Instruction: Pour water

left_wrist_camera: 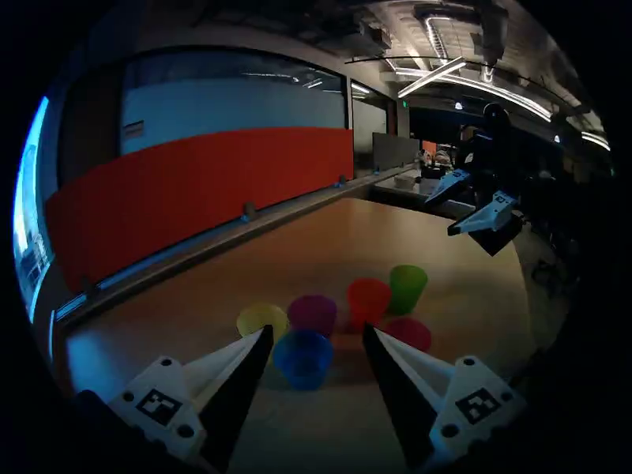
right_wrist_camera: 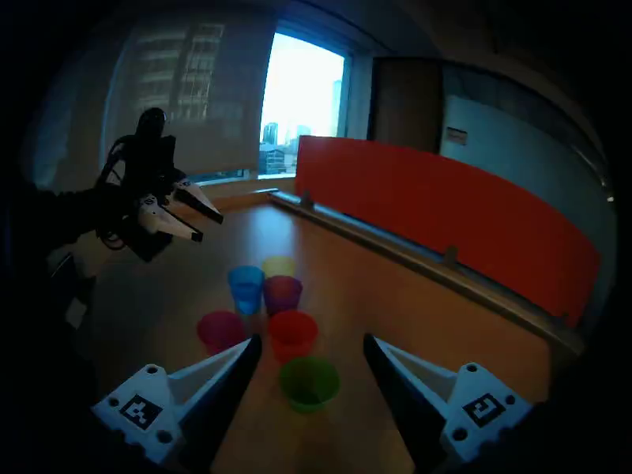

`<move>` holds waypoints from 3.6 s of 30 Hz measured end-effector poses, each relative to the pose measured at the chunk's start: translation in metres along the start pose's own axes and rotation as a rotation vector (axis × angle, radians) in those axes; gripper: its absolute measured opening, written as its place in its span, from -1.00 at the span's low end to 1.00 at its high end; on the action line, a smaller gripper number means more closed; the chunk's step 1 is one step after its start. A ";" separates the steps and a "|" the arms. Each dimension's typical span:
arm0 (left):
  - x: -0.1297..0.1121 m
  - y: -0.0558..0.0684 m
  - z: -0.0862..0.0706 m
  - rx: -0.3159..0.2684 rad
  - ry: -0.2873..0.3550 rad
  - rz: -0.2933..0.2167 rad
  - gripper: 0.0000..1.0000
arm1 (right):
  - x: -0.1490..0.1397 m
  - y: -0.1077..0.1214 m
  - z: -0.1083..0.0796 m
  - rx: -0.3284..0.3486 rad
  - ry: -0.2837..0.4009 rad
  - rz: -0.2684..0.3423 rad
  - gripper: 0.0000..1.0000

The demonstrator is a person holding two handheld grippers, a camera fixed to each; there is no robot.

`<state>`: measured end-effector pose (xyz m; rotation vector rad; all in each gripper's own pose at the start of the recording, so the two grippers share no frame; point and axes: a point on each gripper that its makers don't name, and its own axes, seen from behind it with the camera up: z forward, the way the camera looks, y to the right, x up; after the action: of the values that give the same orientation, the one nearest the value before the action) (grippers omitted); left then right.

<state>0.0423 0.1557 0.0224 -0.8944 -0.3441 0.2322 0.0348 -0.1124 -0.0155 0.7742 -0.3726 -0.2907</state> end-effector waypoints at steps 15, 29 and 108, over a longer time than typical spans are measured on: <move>-0.053 -0.004 0.025 -0.014 -0.134 0.048 0.67 | -0.038 0.004 0.020 0.024 -0.064 0.007 0.99; -0.077 -0.016 0.039 -0.011 -0.223 0.066 0.67 | -0.061 0.002 0.029 0.040 -0.103 -0.001 0.99; -0.103 -0.019 0.105 -0.069 -0.319 0.078 0.68 | -0.111 0.009 0.046 0.074 -0.185 0.022 0.99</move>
<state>-0.0921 0.1852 0.0777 -0.9403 -0.6165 0.4400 -0.0837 -0.0921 -0.0029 0.8178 -0.5682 -0.3299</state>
